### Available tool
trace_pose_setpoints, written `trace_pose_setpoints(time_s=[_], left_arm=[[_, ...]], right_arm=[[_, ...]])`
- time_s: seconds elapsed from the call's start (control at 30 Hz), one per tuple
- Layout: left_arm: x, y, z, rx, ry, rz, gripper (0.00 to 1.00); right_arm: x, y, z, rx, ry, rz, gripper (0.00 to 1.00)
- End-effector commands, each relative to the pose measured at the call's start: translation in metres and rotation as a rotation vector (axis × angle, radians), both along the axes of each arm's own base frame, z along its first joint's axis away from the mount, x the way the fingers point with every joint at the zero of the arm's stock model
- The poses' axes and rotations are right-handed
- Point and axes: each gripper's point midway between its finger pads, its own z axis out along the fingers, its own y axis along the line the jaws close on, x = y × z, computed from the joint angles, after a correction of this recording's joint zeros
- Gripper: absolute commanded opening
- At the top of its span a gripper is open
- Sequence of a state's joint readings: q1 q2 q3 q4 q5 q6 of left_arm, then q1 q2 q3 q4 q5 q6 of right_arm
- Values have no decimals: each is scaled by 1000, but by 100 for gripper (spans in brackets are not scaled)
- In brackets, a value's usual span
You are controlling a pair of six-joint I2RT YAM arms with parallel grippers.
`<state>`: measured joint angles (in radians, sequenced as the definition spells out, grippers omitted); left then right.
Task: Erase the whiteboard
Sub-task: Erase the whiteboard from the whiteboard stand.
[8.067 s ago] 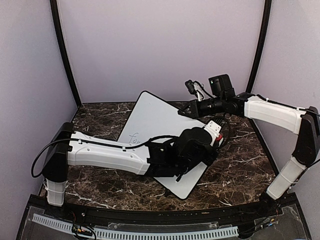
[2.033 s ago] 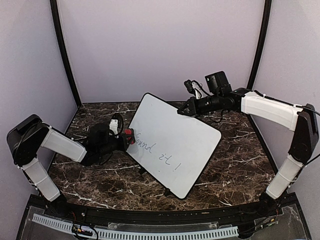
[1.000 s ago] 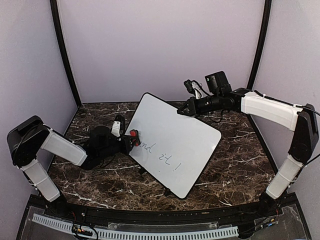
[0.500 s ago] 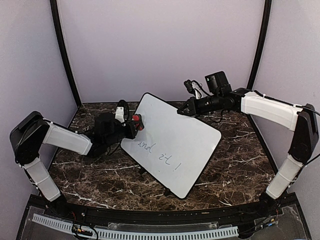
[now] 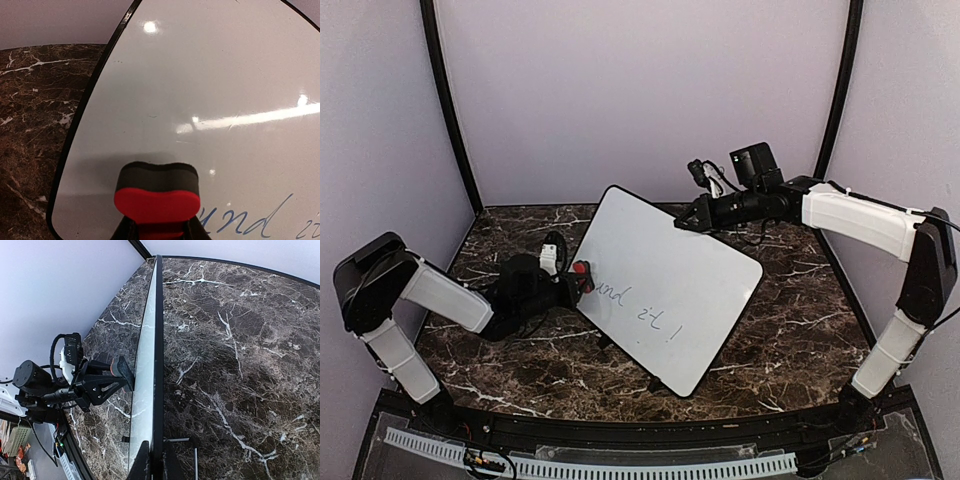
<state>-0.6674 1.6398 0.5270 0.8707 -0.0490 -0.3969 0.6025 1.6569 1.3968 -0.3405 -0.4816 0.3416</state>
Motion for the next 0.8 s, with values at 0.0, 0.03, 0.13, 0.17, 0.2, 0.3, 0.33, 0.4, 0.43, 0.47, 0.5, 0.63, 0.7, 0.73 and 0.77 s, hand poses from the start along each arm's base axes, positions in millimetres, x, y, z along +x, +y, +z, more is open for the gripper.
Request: trace_pose_setpoints(time_s=[0.0, 0.03, 0.13, 0.17, 0.2, 0.3, 0.33, 0.4, 0.43, 0.47, 0.5, 0.63, 0.7, 0.73, 0.77], left_arm=[[-18, 0, -20, 45, 68, -26, 0], [-19, 0, -21, 47, 70, -26, 0], [-25, -2, -22, 43, 75, -39, 0], [-27, -2, -22, 42, 77, -41, 0], [-30, -3, -23, 43, 79, -49, 0], [-36, -7, -24, 47, 82, -71, 0], [-38, -9, -24, 46, 80, -79, 0], [-40, -13, -22, 45, 77, -88, 0], [-40, -14, -22, 47, 76, -90, 0], [-41, -17, -21, 48, 76, -95, 0], [-41, -18, -22, 50, 78, -95, 0], [-46, -20, -30, 58, 105, -93, 0], [-49, -16, -37, 57, 123, -80, 0], [-50, -13, -40, 55, 132, -72, 0], [-51, -12, -42, 56, 137, -66, 0]], right_arm=[[-33, 15, -43, -77, 76, 147, 0], [-34, 14, -43, -78, 77, 147, 0], [-34, 14, -43, -80, 76, 145, 0], [-34, 14, -42, -80, 75, 145, 0], [-34, 14, -42, -79, 75, 145, 0], [-33, 14, -42, -77, 77, 145, 0], [-33, 15, -42, -76, 77, 146, 0], [-32, 15, -42, -74, 77, 145, 0], [-32, 15, -41, -73, 76, 145, 0], [-32, 16, -41, -72, 76, 145, 0], [-32, 16, -40, -72, 77, 144, 0], [-32, 15, -40, -69, 77, 142, 0], [-33, 15, -41, -70, 76, 142, 0], [-33, 15, -41, -69, 75, 141, 0], [-33, 14, -41, -70, 77, 141, 0]])
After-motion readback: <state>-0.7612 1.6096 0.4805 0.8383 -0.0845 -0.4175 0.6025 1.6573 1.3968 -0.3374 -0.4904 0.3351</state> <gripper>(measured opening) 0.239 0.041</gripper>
